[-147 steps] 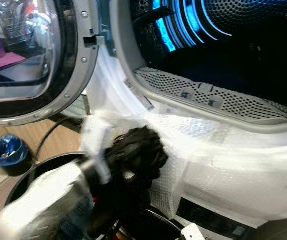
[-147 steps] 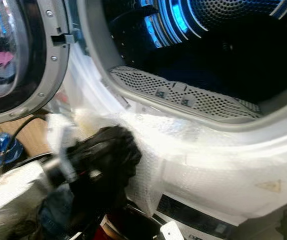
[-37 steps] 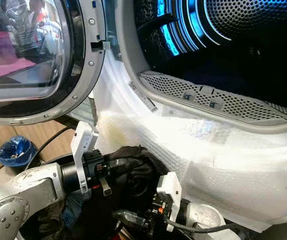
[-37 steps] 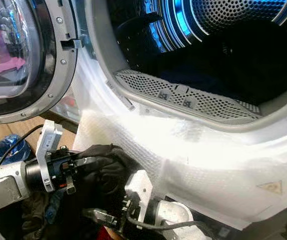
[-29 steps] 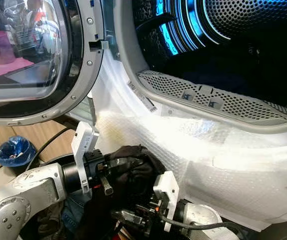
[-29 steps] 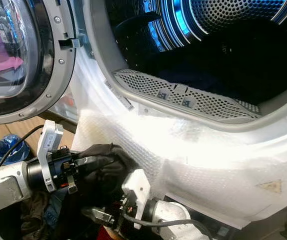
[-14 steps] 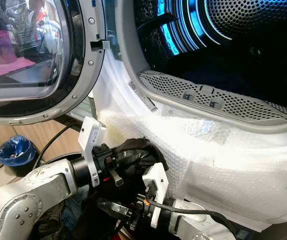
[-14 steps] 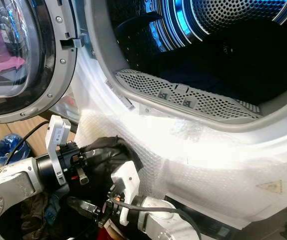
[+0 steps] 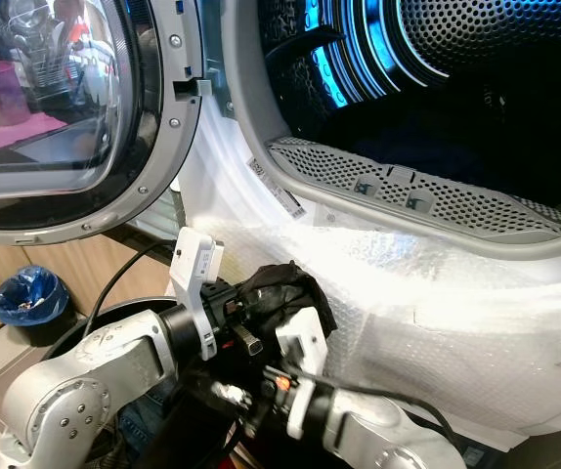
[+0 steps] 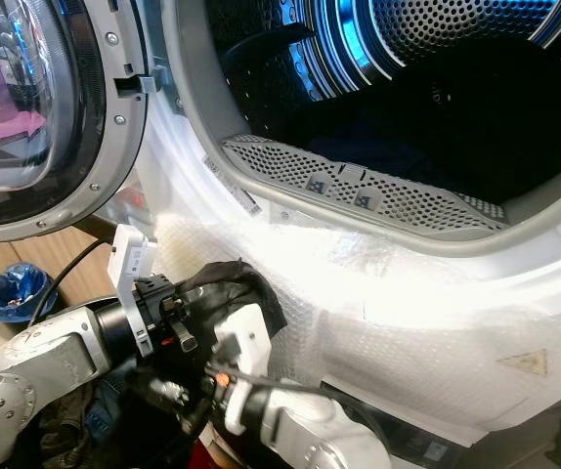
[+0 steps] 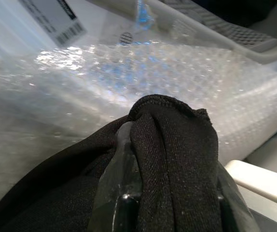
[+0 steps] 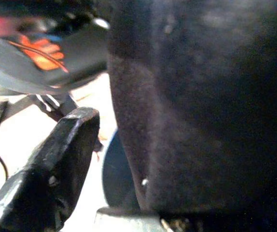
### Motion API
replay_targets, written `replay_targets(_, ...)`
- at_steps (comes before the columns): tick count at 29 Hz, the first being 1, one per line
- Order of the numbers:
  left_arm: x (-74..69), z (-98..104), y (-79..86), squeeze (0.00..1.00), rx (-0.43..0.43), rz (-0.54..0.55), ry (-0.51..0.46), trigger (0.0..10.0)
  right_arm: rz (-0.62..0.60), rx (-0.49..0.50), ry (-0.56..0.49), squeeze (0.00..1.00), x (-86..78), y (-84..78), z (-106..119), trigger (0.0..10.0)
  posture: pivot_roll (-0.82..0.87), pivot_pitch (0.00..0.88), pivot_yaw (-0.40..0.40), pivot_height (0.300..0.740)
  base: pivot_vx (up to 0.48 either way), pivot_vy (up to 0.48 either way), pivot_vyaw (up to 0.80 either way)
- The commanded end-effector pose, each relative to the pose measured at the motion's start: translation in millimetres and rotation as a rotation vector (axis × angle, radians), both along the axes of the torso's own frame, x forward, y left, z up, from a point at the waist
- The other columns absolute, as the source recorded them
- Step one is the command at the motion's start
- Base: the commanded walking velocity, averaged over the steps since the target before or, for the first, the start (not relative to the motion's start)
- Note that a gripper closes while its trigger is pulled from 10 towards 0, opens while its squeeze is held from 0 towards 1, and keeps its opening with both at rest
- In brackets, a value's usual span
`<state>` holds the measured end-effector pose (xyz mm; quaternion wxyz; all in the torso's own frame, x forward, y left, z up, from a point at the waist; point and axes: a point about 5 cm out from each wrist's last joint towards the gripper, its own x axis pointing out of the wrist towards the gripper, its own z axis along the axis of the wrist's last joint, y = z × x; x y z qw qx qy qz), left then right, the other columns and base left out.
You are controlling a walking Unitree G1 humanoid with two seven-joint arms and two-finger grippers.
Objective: Clothes washing
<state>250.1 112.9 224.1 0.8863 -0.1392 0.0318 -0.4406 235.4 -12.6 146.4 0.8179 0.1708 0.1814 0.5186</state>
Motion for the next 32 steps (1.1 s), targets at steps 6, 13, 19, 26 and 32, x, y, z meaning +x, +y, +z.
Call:
replay_targets(6,-0.8,13.3,-8.9,0.0,-0.044,-0.025,-0.048,0.0,-0.202,-0.119,0.035,0.0,15.4,2.2,-8.1,10.0,0.04,0.016,-0.007,0.74,0.0,0.0,0.0)
replay_targets(13,-9.1,17.3,-16.9,0.0,-0.091,-0.105,-0.031,0.0,-0.507,-0.06,0.116,0.0,39.5,-3.5,-4.7,10.0,0.05,0.014,-0.006,0.74,0.0,0.0,0.0)
replay_targets(19,-14.1,15.9,-19.0,0.0,-0.098,-0.137,-0.018,0.0,-0.58,0.168,0.142,0.0,49.7,-10.0,11.3,10.0,0.05,0.018,-0.007,0.74,0.0,0.0,0.0)
replay_targets(26,-16.4,14.9,-19.5,0.0,-0.104,-0.149,-0.003,0.0,-0.382,0.339,0.121,0.0,36.9,-6.5,23.3,10.0,0.05,0.02,-0.01,0.74,0.0,0.0,0.0)
replay_targets(32,-16.9,13.4,-19.2,0.0,-0.109,-0.149,0.009,0.0,-0.144,0.429,0.104,0.0,14.0,-7.8,25.2,10.0,0.05,0.02,-0.01,0.74,0.0,0.0,0.0)
